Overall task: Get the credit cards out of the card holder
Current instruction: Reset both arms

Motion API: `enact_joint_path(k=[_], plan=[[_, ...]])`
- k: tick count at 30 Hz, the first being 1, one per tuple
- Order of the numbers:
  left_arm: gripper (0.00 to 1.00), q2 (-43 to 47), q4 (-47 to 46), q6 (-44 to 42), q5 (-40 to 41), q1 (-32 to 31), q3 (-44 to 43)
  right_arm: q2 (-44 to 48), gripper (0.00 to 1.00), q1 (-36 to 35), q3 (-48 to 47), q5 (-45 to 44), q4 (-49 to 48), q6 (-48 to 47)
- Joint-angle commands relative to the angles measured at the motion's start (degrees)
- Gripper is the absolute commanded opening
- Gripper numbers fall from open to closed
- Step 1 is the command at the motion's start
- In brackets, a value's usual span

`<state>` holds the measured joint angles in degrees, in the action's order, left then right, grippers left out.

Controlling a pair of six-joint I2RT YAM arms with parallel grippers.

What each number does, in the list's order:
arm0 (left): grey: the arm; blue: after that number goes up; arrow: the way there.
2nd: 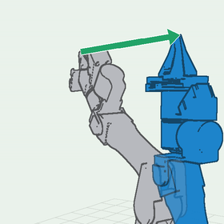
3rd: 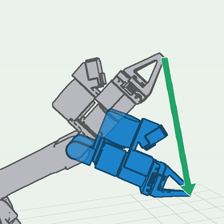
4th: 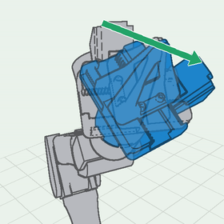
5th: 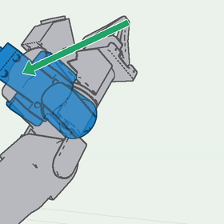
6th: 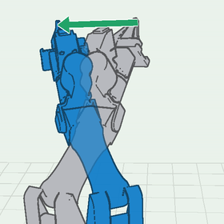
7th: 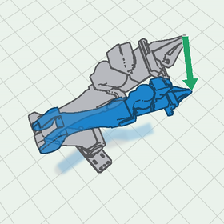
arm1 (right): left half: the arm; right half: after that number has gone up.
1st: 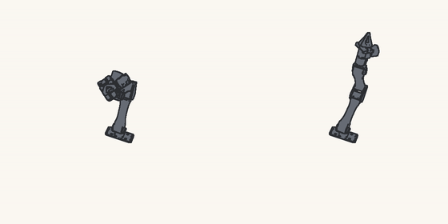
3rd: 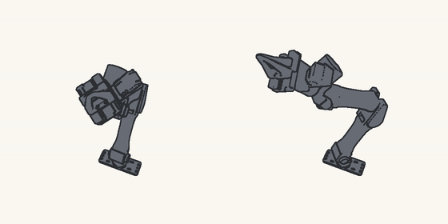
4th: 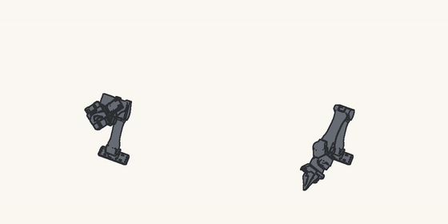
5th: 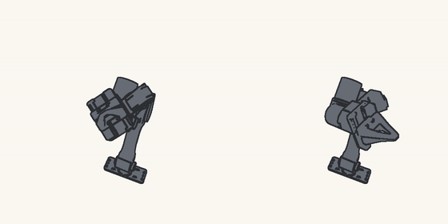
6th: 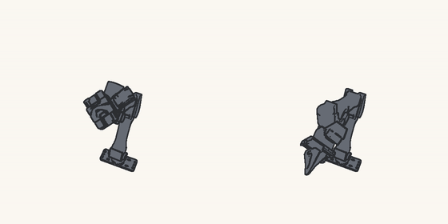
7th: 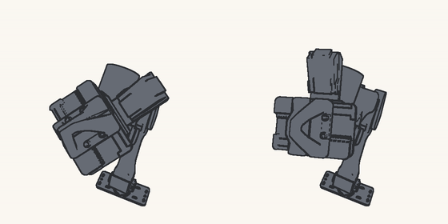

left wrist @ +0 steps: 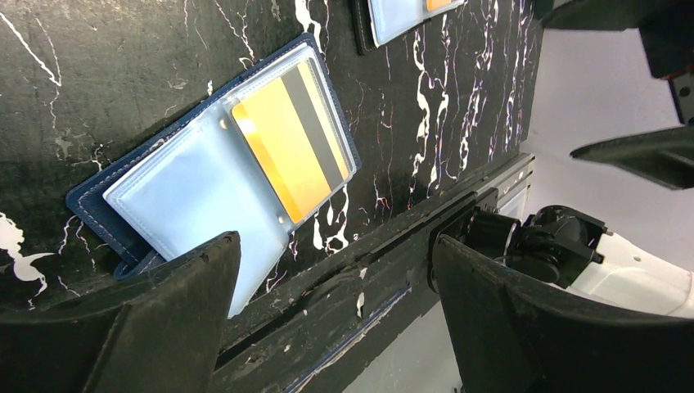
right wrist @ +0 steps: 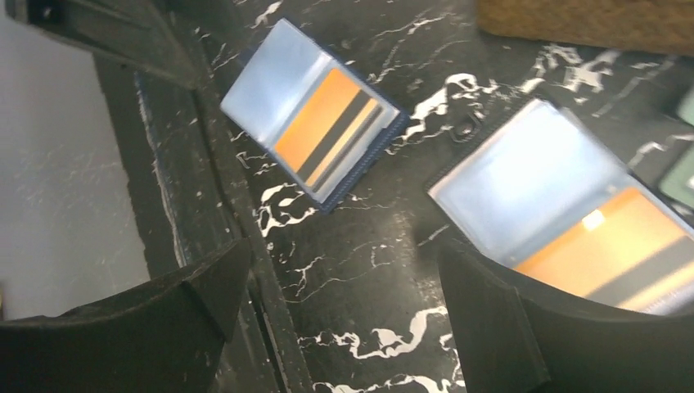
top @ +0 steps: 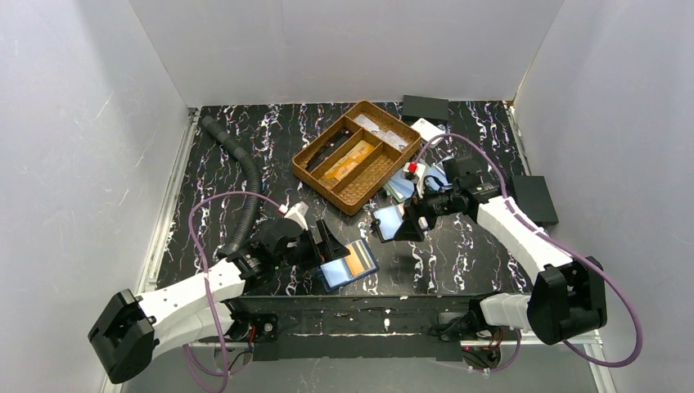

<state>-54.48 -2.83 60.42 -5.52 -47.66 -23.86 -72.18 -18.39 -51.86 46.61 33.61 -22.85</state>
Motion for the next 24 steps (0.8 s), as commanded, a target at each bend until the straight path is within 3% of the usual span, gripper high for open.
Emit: enact_joint_path(k=[1, 12, 24], plan=[[0.85, 2.16, -0.71, 0.07, 3.49, -0.41, 1.25, -0.16, 0.92, -3.43, 2.64, 4.60, -7.11, 4.02], [0.83, 0.68, -0.95, 1.80, 4.73, -2.26, 0.68, -1.82, 0.90, -6.57, 8.67, 5.63, -14.98, 6.62], [0.77, -8.37, -6.02, 3.88, 6.49, -4.37, -0.07, -3.00, 0.94, -3.97, 6.21, 5.33, -3.43, -7.46]])
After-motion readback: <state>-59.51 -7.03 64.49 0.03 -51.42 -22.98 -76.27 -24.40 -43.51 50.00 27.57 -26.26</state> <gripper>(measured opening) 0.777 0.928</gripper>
